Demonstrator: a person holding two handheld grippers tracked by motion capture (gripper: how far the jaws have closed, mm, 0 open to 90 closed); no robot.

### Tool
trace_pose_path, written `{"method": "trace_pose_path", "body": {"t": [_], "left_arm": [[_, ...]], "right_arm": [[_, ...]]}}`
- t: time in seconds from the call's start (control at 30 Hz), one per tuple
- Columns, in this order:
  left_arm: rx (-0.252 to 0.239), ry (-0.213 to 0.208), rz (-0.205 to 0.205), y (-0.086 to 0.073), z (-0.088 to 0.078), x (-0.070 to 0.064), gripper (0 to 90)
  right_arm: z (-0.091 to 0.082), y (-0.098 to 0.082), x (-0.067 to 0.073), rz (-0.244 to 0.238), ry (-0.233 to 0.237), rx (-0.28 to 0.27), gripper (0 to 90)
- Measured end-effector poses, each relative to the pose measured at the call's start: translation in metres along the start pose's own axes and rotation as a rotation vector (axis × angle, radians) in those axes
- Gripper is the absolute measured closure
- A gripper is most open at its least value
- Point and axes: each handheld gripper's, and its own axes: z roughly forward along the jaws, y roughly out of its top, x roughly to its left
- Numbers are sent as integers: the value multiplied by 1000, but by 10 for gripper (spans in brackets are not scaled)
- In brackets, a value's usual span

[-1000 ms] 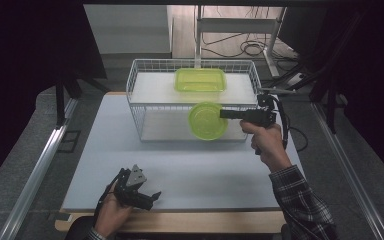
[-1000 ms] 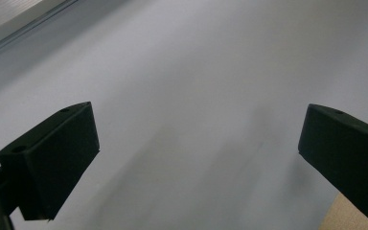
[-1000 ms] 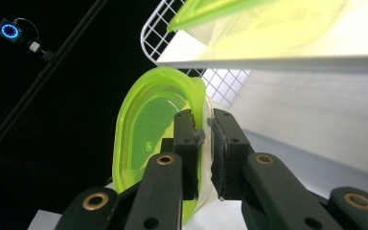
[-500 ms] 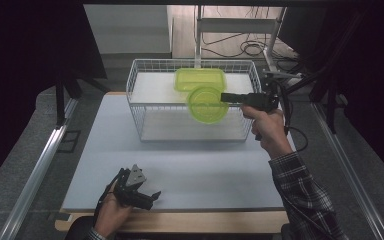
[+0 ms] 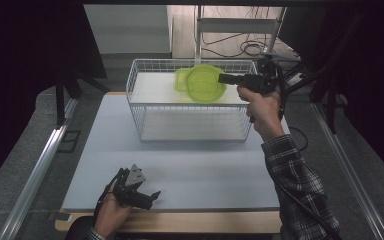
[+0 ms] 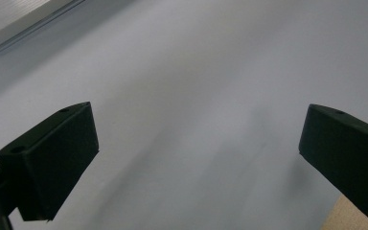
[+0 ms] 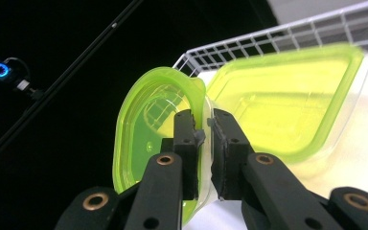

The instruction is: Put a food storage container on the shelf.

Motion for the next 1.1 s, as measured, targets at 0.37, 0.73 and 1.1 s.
{"method": "trace_pose_path", "body": {"t": [0.37, 0.73, 1.1], "left_arm": [[3, 1, 5, 0, 0, 0, 0], [3, -1, 3, -1, -1, 1, 0], [9, -4, 14, -1, 0, 0, 0]], "right_arm": [[15, 23, -4, 10, -65, -43, 811], [32, 32, -9, 27, -112, -52, 811], [43, 36, -1, -29, -253, -60, 747]]}}
